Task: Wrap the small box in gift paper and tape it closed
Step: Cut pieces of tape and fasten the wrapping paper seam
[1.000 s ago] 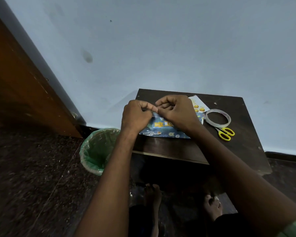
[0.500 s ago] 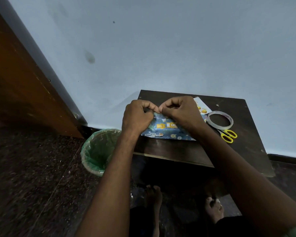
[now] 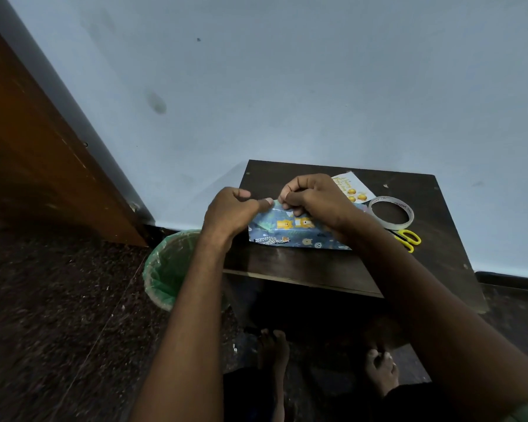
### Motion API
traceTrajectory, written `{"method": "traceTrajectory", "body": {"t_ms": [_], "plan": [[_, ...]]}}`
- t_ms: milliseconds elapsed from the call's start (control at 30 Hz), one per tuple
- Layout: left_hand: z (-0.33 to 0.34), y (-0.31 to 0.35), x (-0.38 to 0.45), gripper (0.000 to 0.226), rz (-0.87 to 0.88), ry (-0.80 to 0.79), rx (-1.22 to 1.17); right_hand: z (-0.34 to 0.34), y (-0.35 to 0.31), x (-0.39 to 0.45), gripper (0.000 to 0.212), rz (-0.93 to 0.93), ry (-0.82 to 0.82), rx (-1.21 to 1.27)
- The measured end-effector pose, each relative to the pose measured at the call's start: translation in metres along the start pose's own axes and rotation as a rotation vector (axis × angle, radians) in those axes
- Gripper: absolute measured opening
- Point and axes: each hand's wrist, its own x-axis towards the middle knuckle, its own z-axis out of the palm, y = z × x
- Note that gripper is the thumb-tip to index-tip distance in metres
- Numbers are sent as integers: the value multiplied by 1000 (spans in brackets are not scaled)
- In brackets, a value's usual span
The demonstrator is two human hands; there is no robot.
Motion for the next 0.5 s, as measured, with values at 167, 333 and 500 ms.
{"method": "traceTrajectory", "body": {"t_ms": [167,333,500], "plan": [[15,-3,-4,63,-43,-102,-117,1,2,1,17,0,9,-171],[20,-4,-4,62,-97,-63,-180,2,3,1,17,-47,29,-274],[17,-4,-5,57,-69,-35,-147,1,4,3,17,-86,34,-384]]}}
